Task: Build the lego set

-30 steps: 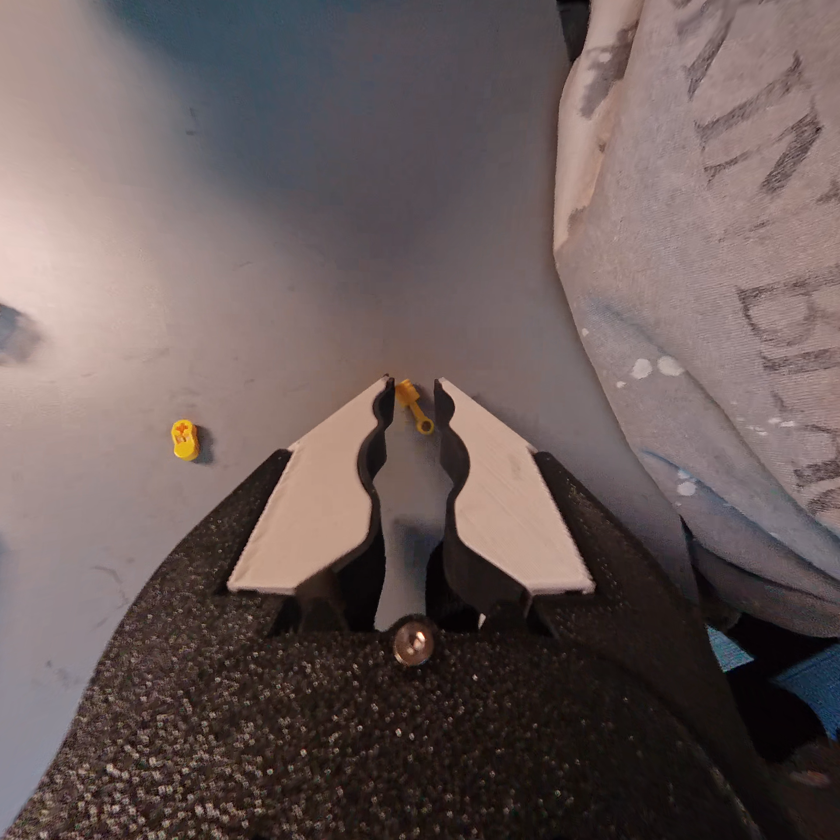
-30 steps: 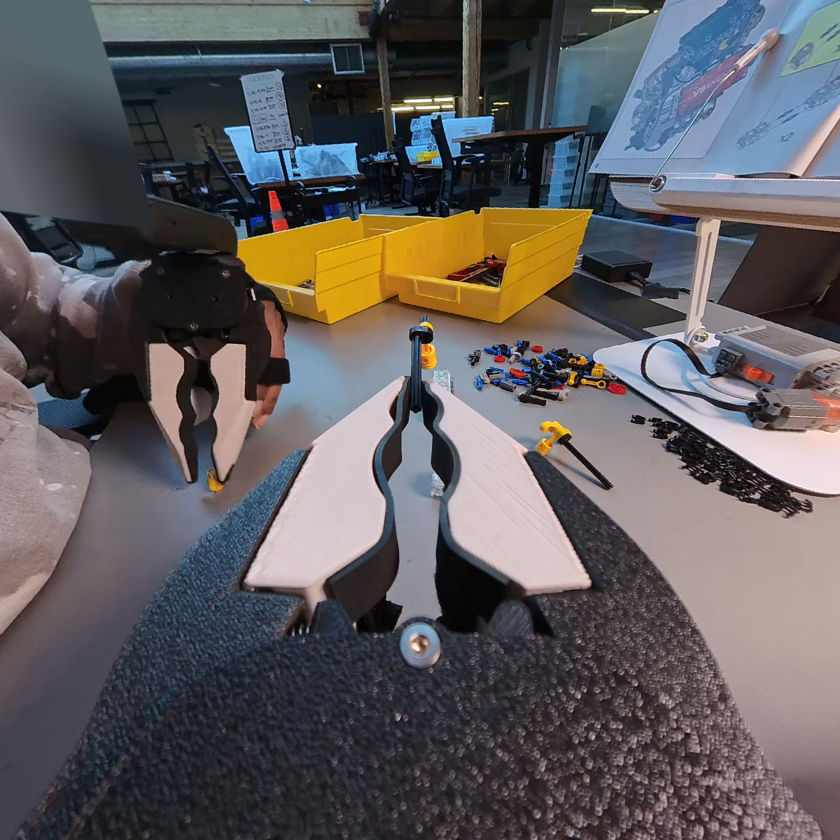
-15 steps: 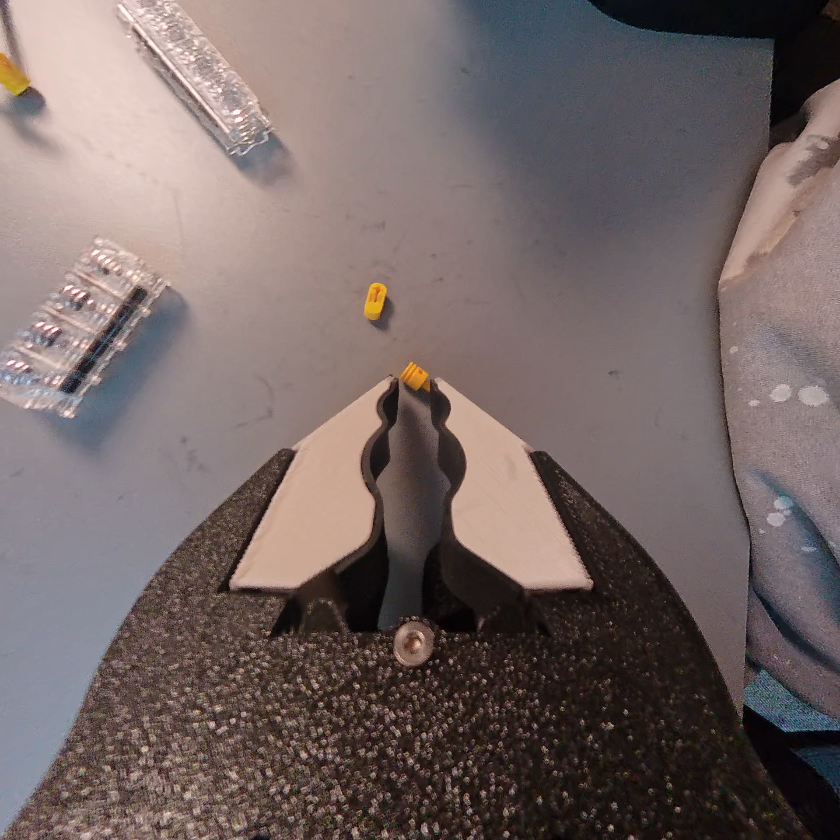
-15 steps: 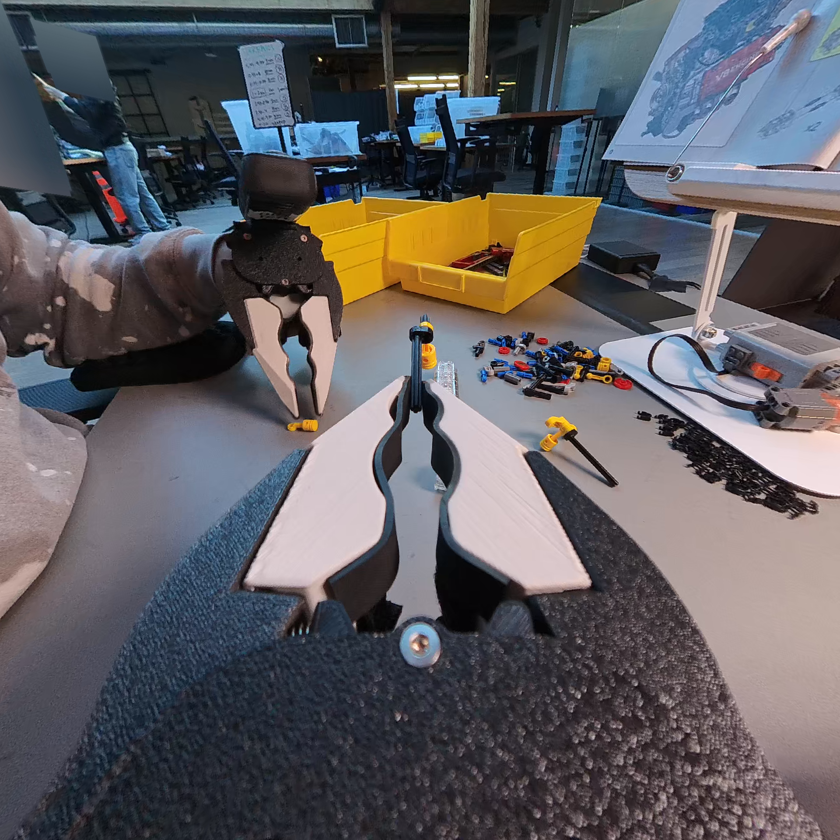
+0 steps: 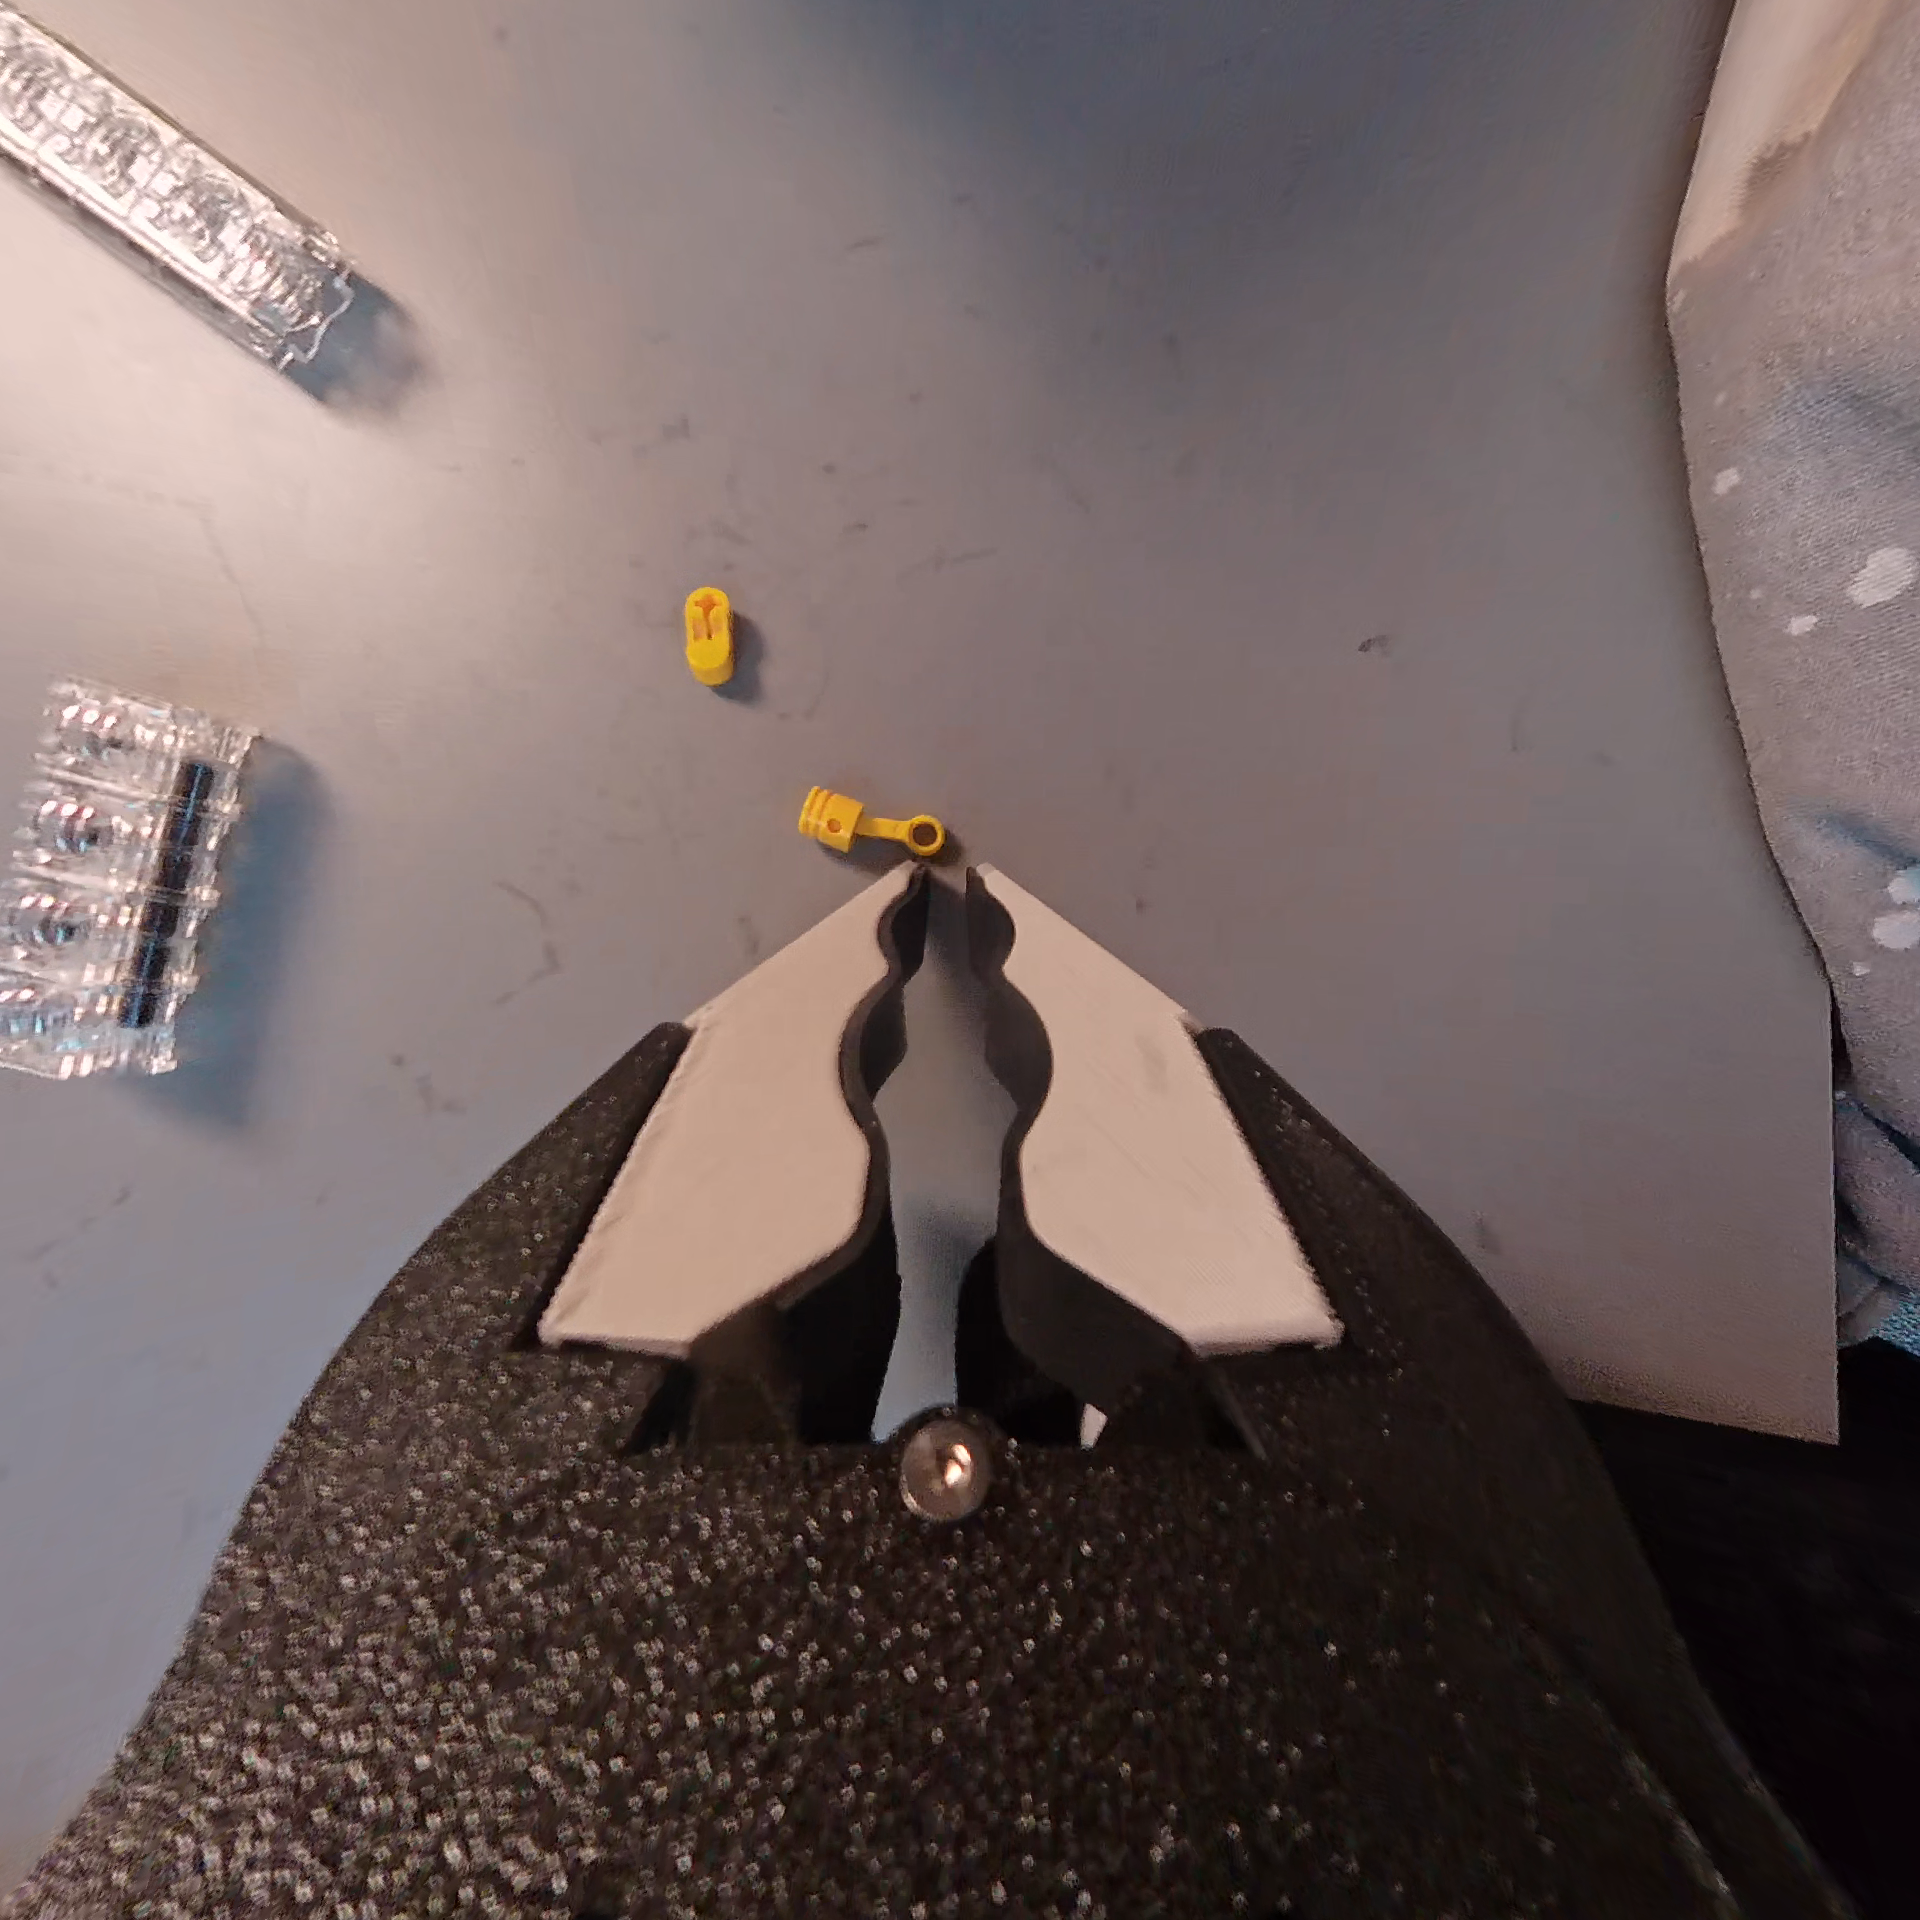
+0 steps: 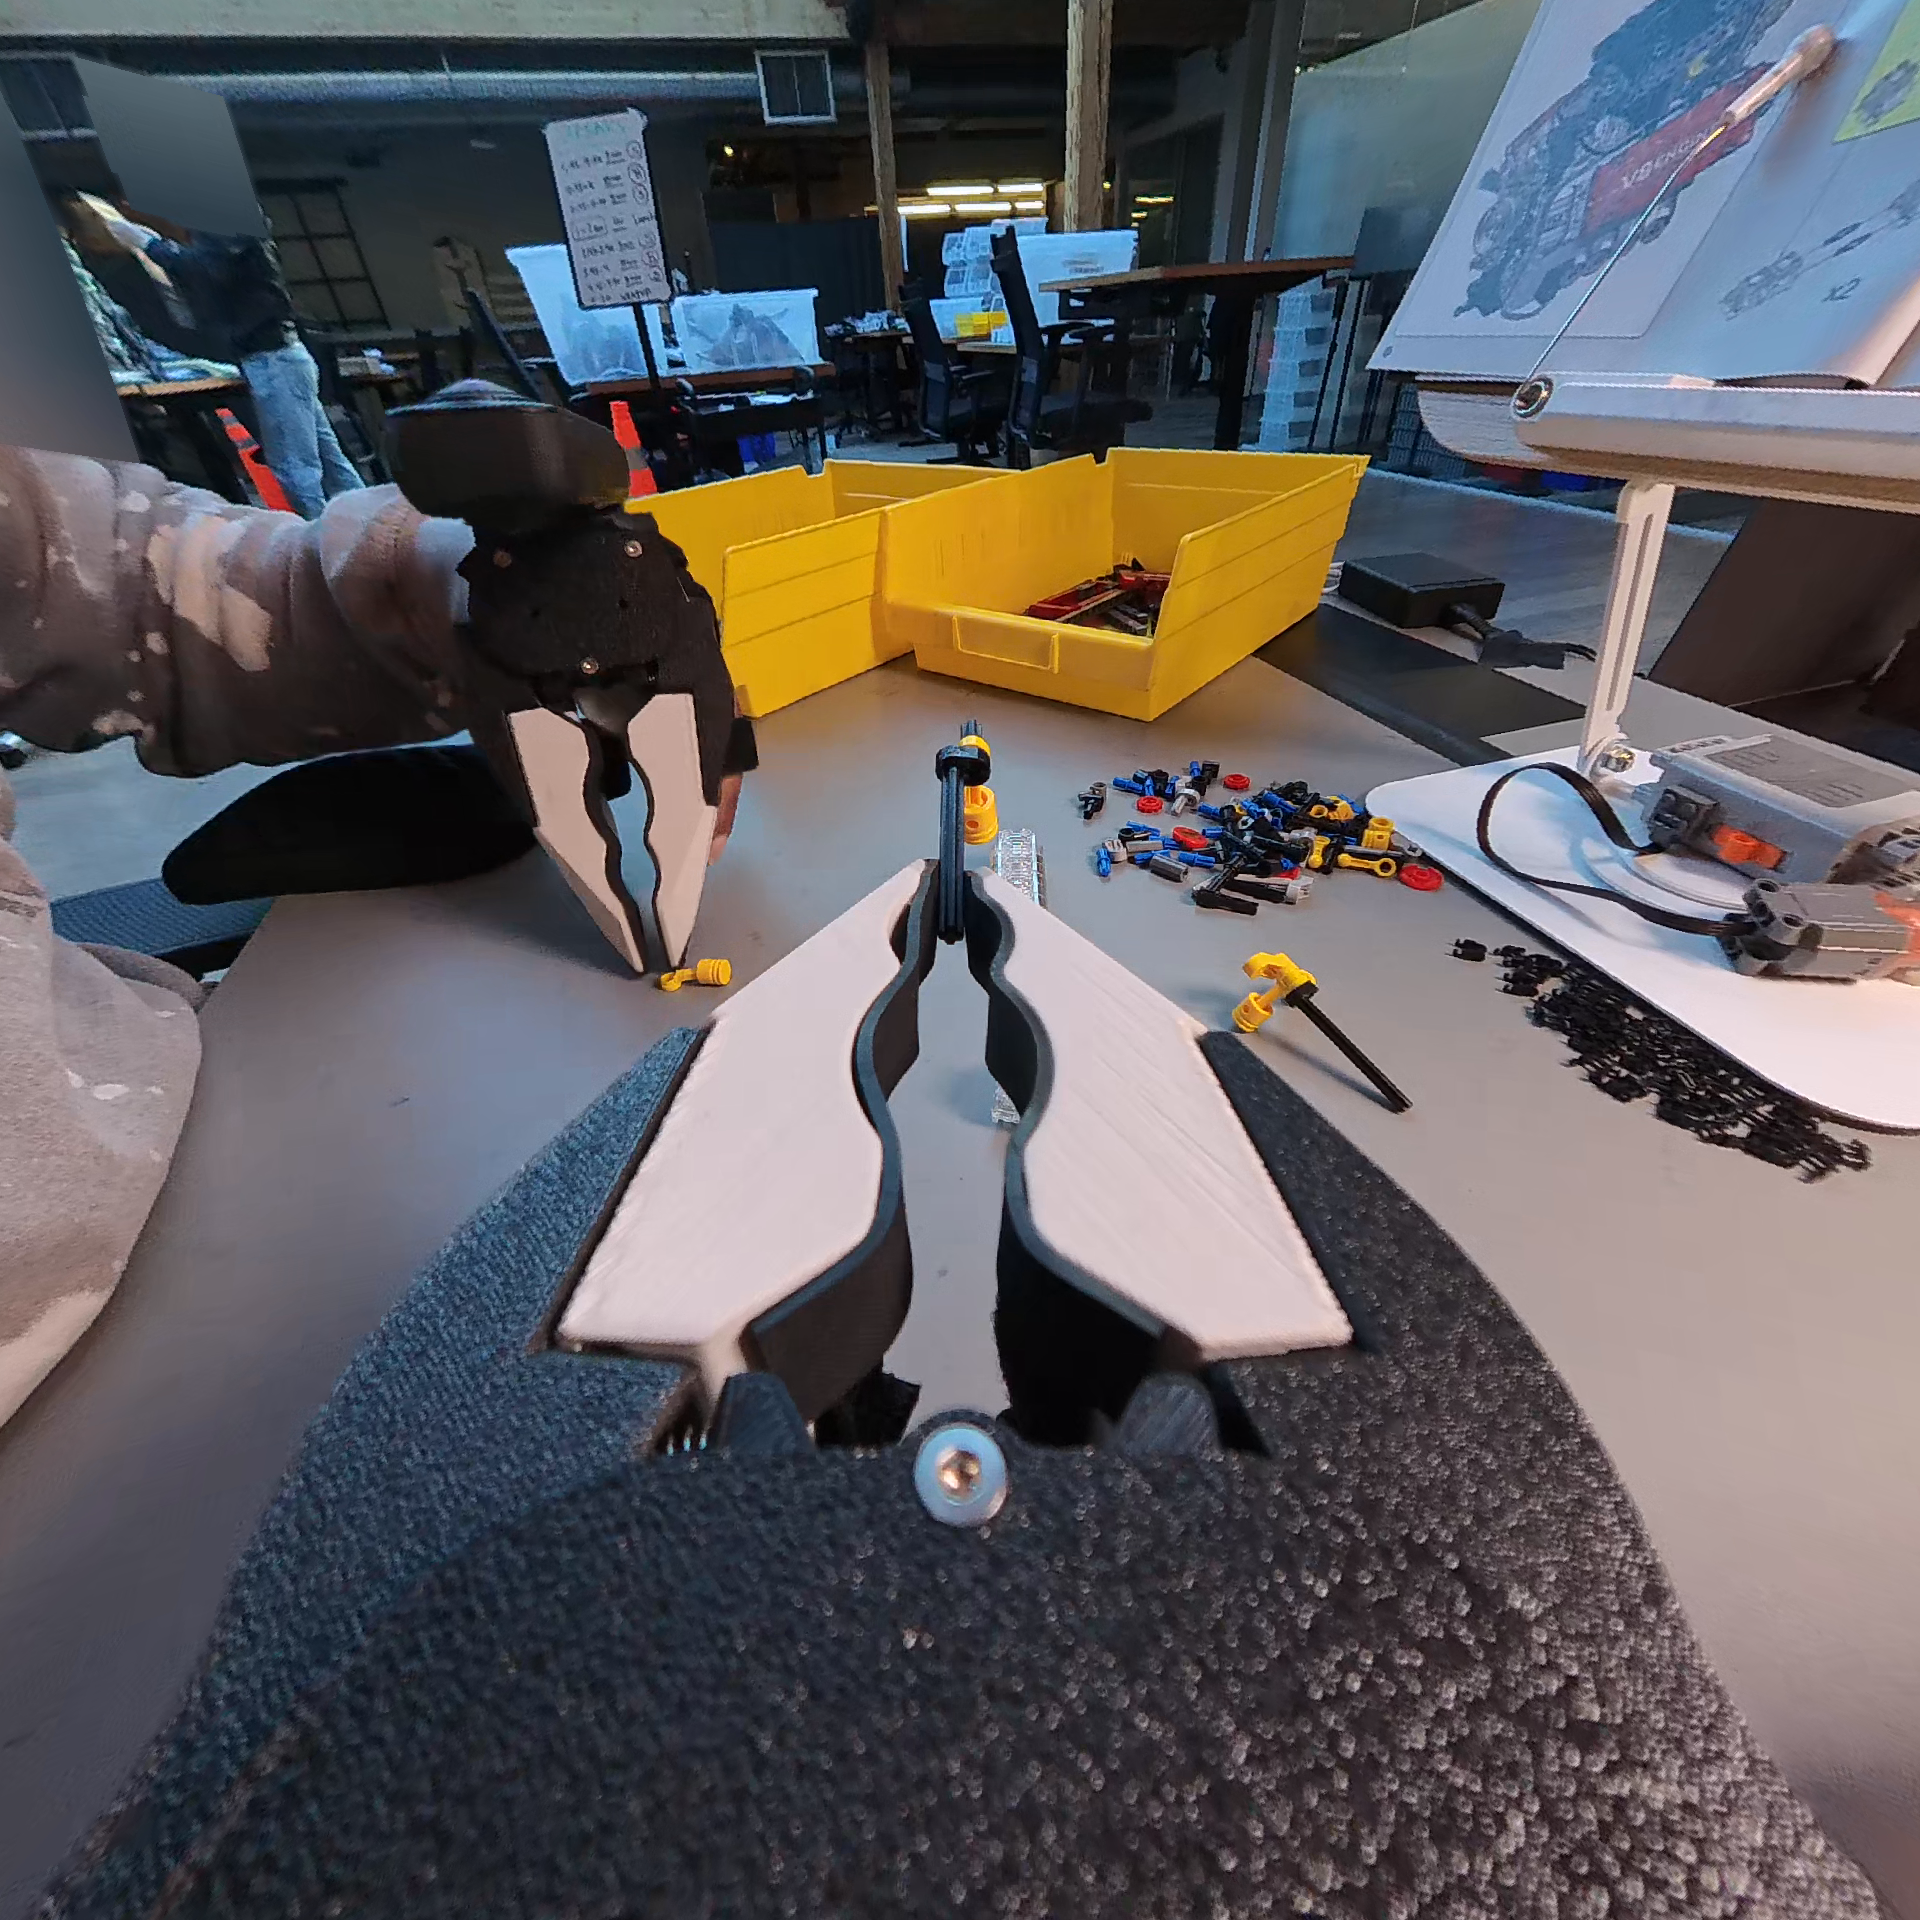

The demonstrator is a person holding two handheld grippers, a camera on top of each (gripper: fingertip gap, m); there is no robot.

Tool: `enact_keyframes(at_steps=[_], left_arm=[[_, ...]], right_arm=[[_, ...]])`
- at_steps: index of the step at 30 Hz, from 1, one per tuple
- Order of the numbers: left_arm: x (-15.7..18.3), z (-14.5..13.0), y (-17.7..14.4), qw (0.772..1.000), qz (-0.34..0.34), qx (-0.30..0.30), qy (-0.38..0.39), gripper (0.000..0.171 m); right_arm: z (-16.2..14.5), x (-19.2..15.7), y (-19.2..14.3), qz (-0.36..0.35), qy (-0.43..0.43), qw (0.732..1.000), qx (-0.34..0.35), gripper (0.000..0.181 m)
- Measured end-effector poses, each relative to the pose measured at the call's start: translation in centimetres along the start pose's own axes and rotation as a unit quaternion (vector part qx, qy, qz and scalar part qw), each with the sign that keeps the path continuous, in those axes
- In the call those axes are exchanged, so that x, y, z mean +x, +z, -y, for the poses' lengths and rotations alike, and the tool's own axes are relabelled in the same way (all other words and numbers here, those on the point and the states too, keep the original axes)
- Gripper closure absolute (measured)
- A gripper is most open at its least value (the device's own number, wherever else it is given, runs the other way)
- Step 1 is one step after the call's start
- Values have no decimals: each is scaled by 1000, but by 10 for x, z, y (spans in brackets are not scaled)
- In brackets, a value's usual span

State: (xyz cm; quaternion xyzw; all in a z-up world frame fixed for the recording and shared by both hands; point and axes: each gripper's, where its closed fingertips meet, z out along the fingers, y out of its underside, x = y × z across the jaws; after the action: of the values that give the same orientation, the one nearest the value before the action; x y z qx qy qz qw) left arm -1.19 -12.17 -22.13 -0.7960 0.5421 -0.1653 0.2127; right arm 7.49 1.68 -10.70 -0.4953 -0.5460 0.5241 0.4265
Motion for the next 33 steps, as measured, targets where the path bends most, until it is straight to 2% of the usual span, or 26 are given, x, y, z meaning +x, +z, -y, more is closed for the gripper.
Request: enact_keyframes(at_steps=[5, 9, 13, 19, 23, 33], left_arm=[[3, 18, 9, 999, 3, 31, 18, 164], [-5, 22, -1, 999, 17, 43, 20, 164], [-16, 17, -10, 998, 34, 38, 26, 161], [-8, 25, -2, 994, 30, 31, 104, 160], [-7, 17, 2, 989, 31, -4, 144, 166], [-20, 18, 6, 986, 45, -13, 158, 165]], right_arm=[[0, -1, 0, 2, -2, 1000, -1, 177], [0, -1, 0, 2, -1, 1000, 0, 177], [0, -1, 0, 3, -1, 1000, -1, 177], [1, 1, -1, 1, 5, 1000, 4, 177], [1, 1, -1, 1, 6, 1000, 5, 177], [1, 1, -2, 2, 8, 1000, 7, 177]])
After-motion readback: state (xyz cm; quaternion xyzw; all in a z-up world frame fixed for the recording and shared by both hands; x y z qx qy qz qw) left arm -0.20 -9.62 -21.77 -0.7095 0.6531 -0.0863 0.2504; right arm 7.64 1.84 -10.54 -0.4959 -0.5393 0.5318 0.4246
